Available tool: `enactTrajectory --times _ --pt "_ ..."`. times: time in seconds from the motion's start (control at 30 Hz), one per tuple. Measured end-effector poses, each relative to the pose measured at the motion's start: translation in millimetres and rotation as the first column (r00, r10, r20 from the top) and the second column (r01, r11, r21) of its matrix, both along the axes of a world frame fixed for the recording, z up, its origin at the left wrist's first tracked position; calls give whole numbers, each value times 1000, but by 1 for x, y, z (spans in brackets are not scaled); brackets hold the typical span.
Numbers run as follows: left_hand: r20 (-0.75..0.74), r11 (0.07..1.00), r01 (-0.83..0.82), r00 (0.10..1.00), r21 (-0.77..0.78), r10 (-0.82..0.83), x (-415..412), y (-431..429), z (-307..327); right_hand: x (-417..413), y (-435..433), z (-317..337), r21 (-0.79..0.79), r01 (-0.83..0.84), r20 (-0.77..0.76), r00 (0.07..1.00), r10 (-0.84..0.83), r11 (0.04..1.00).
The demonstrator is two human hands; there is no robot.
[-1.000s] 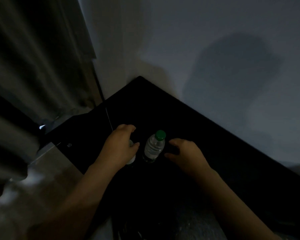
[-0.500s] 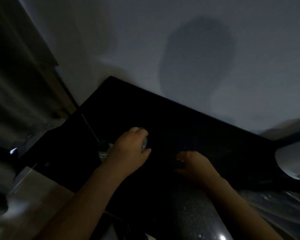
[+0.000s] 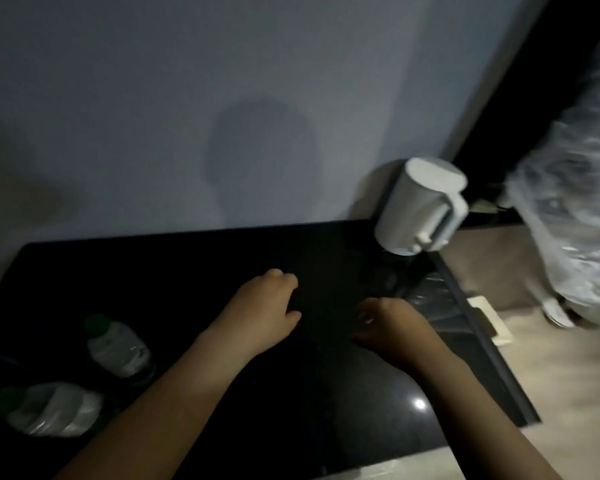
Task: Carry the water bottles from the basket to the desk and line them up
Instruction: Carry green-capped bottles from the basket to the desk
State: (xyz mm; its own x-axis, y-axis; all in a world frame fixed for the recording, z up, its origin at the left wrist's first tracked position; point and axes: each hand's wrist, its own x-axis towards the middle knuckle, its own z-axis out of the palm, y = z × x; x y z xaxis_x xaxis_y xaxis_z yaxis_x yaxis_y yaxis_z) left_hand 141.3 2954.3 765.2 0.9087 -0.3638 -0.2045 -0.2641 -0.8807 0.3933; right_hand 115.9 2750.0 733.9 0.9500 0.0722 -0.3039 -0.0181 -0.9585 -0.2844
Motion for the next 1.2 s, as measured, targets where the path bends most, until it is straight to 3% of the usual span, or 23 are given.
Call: enactTrajectory --times 0.17,0.37,0.63,0.9,1.2 --pt "50 975 224 974 -8 -223 -12 -107 7 -58 -95 22 -14 228 62 972 -227 974" --pt "86 877 481 874 -3 -479 -43 -222 9 -139 -191 36 -8 495 94 866 -492 869" --pt "127 630 777 624 4 -771 -85 -354 20 -236 -274 58 33 805 108 586 -803 592" --pt "165 393 919 387 2 -907 -102 -431 25 -283 -295 76 -2 935 130 353 -927 356" --pt "186 283 959 281 -17 -941 -128 -500 23 -310 -335 76 -12 962 133 273 -953 274"
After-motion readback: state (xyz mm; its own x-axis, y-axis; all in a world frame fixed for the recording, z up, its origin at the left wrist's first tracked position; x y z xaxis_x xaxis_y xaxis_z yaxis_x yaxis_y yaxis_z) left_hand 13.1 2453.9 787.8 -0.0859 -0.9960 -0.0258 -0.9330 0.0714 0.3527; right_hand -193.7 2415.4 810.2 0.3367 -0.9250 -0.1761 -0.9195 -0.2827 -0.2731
